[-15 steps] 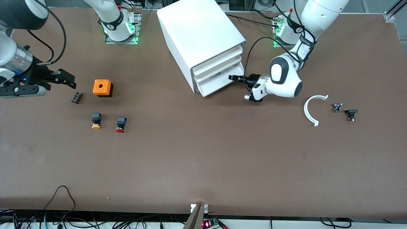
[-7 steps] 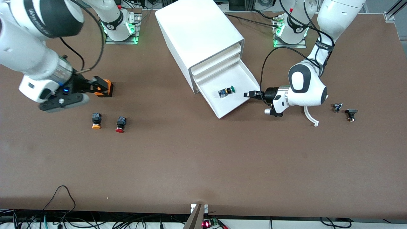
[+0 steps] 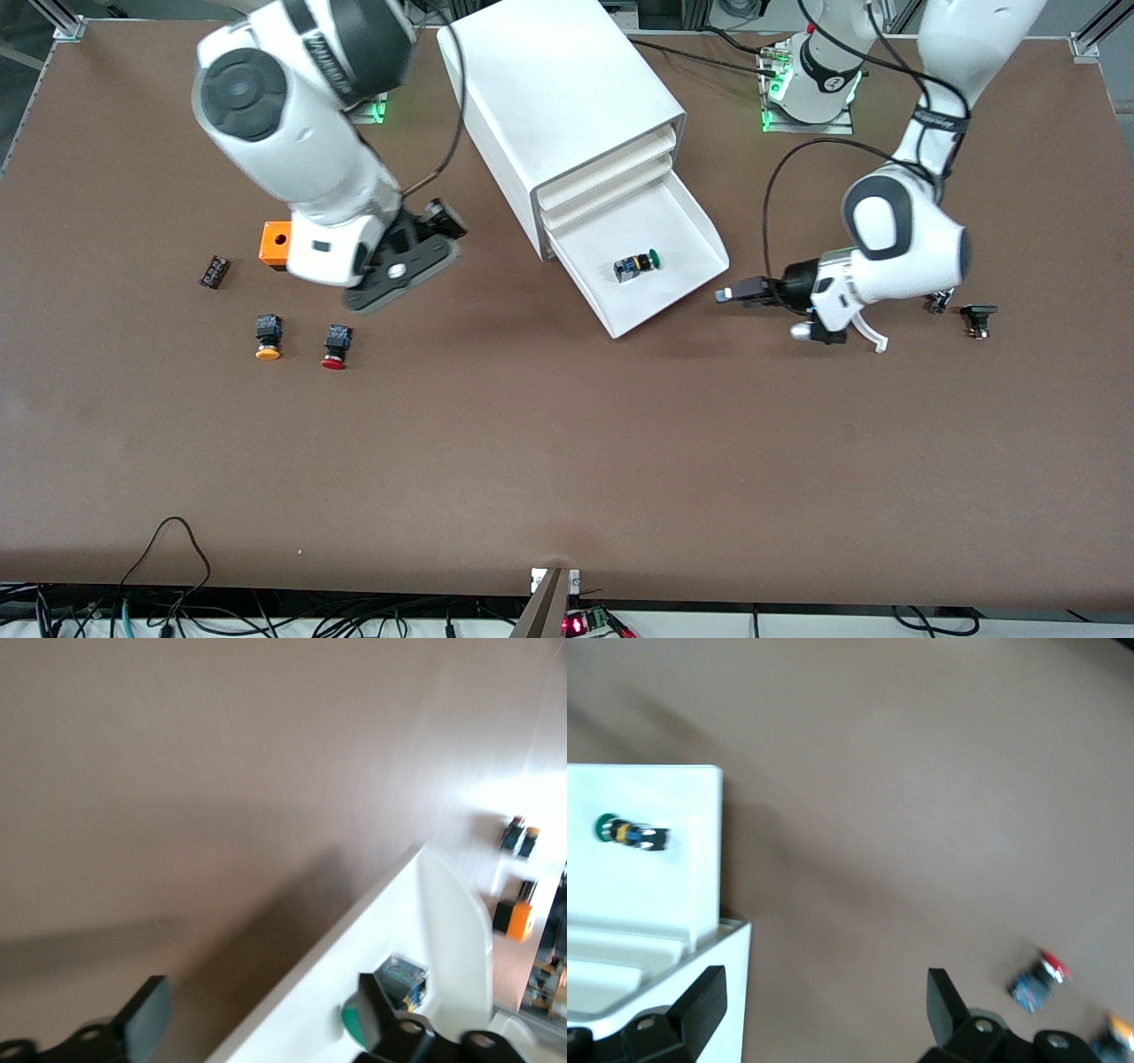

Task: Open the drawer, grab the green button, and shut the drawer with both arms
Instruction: 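Withdraw the left gripper while the right gripper moves over the drawer, then lower the right gripper onto the green button and close it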

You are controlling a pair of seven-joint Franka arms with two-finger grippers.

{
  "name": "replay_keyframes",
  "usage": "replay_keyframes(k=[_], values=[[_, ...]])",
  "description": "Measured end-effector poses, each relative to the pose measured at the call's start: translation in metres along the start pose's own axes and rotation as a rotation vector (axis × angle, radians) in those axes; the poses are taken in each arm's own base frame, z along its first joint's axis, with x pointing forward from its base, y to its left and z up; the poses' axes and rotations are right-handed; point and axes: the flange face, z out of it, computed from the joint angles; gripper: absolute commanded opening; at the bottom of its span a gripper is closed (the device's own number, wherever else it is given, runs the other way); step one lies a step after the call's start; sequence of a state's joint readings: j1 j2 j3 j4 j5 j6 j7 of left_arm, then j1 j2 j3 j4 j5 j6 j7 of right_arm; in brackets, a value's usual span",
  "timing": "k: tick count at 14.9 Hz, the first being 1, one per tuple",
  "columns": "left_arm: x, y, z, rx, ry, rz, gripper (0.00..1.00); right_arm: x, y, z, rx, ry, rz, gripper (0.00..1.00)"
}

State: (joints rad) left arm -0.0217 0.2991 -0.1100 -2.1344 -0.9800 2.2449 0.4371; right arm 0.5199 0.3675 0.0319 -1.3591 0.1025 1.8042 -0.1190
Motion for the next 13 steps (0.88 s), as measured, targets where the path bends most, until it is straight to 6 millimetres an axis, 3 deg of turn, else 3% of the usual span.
replay_keyframes(k=[3, 6, 8, 10, 13], values=[[0.007, 0.023, -0.071, 0.072, 0.091, 0.114, 1.0, 0.02, -0.057, 0.02, 0.012, 0.027, -0.207, 1.0], [-0.002, 0.059, -0.141, 0.277, 0.104, 0.318, 1.0, 0.039, -0.104, 0.067, 0.02, 0.035, -0.405, 1.0], [-0.012, 0.084, -0.197, 0.381, 0.057, 0.404, 1.0, 0.041, -0.138, 0.094, 0.019, 0.007, -0.495, 1.0], [-0.021, 0.104, -0.248, 0.495, 0.016, 0.425, 1.0, 0.038, -0.169, 0.108, -0.035, -0.019, -0.573, 1.0], [-0.034, 0.13, -0.297, 0.653, 0.024, 0.351, 1.0, 0.032, -0.197, 0.127, -0.076, -0.054, -0.673, 1.0]])
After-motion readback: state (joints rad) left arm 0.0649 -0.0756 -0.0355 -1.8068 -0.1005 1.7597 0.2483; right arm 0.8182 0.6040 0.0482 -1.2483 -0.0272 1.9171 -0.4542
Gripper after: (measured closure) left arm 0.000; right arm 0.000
